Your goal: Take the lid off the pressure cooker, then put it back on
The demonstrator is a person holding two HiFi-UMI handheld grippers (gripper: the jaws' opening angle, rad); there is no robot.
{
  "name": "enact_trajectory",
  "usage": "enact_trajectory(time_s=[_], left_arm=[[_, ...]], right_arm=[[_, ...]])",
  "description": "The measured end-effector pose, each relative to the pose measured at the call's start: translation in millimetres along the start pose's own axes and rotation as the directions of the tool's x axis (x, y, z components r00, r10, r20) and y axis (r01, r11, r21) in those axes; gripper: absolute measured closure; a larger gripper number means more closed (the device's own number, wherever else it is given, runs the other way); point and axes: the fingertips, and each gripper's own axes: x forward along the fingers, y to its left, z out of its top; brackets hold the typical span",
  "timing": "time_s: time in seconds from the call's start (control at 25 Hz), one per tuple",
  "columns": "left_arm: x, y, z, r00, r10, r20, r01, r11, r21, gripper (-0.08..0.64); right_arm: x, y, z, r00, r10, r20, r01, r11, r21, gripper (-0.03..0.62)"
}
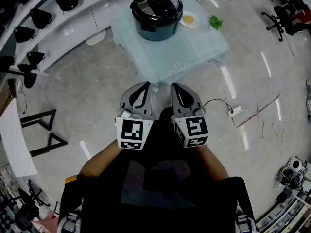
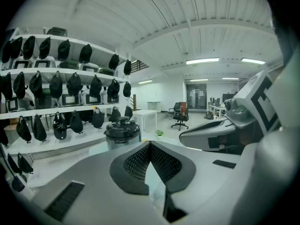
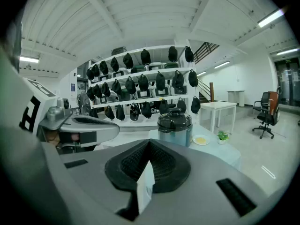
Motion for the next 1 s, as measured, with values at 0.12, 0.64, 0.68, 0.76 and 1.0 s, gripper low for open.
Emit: enact_trajectory(time_s=[0.12,0.64,0.68,0.76,1.0], left_arm=[[1.4,0.3,0.5,1.0,-0.001,0.0,0.001,1.0,0.001,0.552],[11.6,16.2,11.8,1.0,0.022,0.021,-0.021,1.0,-0.021,0.554],[13.7,17.9,14.3,0.999,0.026,0.025,-0.025,0.999,-0.022,0.554],[19.4,22.2,20.1,0.999,0.039,0.034,-0.038,0.999,-0.023,0.552],[51.8,35.9,40.3,0.995,0.093,0.044,-0.09,0.994,-0.054,0.552]], right_arm=[[0.7,-1.5,0.6,1.0,-0.001,-0.001,0.001,1.0,-0.002,0.577],[15.1,-10.3,17.8,1.0,0.02,0.019,-0.02,1.0,-0.006,0.577],[17.5,-11.8,21.0,0.999,0.028,0.025,-0.028,1.0,-0.005,0.577],[23.6,-16.0,27.7,0.998,0.044,0.036,-0.044,0.999,-0.011,0.575],[50.8,-37.9,52.9,0.99,0.13,0.049,-0.126,0.989,-0.076,0.575]])
